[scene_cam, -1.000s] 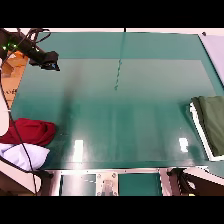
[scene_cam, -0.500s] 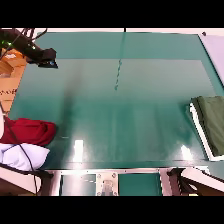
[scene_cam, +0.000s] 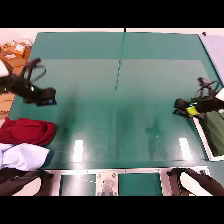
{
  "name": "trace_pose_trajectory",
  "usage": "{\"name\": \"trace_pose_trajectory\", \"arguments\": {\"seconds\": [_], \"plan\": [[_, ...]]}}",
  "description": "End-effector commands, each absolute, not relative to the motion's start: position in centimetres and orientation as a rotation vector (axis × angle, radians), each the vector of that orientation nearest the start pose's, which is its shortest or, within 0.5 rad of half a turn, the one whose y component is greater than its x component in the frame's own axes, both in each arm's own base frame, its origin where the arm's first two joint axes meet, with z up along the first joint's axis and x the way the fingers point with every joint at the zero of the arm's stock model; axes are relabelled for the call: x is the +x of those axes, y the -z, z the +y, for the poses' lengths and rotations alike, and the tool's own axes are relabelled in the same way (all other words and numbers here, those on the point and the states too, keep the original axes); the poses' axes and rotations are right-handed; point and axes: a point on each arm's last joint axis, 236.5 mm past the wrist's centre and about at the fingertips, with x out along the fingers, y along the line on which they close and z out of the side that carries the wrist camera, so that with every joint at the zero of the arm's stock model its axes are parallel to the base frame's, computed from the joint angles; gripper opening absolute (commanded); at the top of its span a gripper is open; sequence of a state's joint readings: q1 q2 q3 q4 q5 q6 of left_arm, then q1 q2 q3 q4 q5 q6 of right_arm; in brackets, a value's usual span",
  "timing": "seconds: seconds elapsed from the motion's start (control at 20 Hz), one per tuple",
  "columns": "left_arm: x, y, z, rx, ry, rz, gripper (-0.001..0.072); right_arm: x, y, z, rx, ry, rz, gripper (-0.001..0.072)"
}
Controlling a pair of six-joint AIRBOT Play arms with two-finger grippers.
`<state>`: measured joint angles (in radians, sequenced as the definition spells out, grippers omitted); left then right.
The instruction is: Fold the shirts.
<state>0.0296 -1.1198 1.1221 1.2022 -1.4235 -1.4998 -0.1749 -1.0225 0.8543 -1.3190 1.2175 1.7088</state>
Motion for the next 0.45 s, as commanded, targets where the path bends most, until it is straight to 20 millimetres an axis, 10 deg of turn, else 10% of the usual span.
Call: {"name": "trace_pose_trajectory", "arguments": {"seconds": [0.0,0.4], "plan": [[27.33,-3.16,-7.36,-0.293,0.247,1.405,0.0029,28.45,1.57,4.82,0.372,-0.019,1.368,0.0012],[28.19,-3.24,-7.27,-0.295,0.24,1.369,0.0028,28.28,1.57,5.78,0.348,-0.047,1.374,0.0012]]}}
